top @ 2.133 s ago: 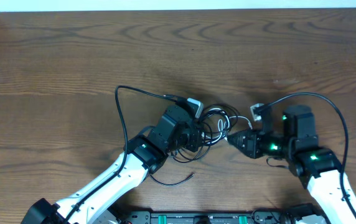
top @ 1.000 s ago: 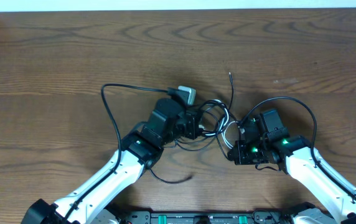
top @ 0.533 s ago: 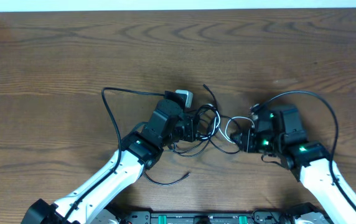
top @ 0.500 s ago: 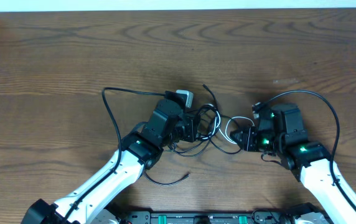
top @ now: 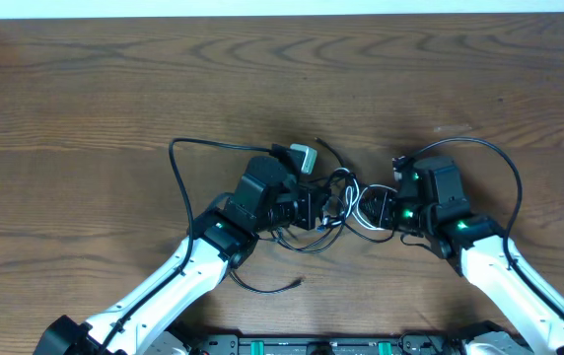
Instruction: Untangle cables
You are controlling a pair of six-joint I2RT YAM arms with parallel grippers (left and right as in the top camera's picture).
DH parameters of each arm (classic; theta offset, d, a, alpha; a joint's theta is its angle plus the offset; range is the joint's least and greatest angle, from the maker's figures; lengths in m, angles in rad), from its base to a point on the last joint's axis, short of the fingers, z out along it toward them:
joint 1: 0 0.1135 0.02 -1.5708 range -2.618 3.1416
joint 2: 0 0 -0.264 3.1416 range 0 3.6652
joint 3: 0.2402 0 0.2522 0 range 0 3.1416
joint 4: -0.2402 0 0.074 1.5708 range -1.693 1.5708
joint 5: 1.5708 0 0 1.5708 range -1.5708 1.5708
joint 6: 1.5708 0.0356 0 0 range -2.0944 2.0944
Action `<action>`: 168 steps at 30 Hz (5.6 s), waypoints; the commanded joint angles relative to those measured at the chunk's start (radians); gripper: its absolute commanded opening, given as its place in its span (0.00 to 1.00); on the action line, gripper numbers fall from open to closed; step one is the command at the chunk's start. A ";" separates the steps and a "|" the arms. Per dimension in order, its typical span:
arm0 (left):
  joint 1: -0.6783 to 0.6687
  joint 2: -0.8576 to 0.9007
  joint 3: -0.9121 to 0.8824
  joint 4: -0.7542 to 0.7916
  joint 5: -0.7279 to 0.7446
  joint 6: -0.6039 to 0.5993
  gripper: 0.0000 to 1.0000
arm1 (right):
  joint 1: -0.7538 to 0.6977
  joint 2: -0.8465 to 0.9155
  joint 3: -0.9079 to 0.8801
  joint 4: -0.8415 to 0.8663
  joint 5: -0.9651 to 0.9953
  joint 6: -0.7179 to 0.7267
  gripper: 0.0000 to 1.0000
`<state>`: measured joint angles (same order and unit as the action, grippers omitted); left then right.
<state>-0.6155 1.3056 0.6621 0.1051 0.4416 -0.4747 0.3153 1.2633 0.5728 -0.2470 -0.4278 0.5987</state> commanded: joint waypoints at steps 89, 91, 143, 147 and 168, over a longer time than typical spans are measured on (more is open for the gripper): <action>0.006 -0.004 0.003 0.069 0.128 -0.121 0.08 | -0.277 0.006 0.000 -0.017 -0.288 -0.244 0.23; 0.006 -0.004 0.003 0.071 0.128 -0.140 0.08 | -0.264 0.051 0.000 0.032 -0.328 -0.244 0.24; 0.006 -0.003 0.003 -0.246 -0.305 -0.106 0.38 | 0.027 0.306 0.000 0.308 -0.161 -0.132 0.17; 0.006 -0.001 0.003 -0.247 -0.305 -0.106 0.41 | 0.027 0.306 0.000 0.311 -0.184 -0.132 0.19; 0.006 0.029 0.002 -0.247 -0.304 -0.106 0.58 | -0.104 0.309 0.001 0.784 -0.586 0.113 0.01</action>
<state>-0.6151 1.3277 0.6609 -0.1390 0.1509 -0.5945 0.2707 1.5661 0.5690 0.5056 -0.9264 0.6121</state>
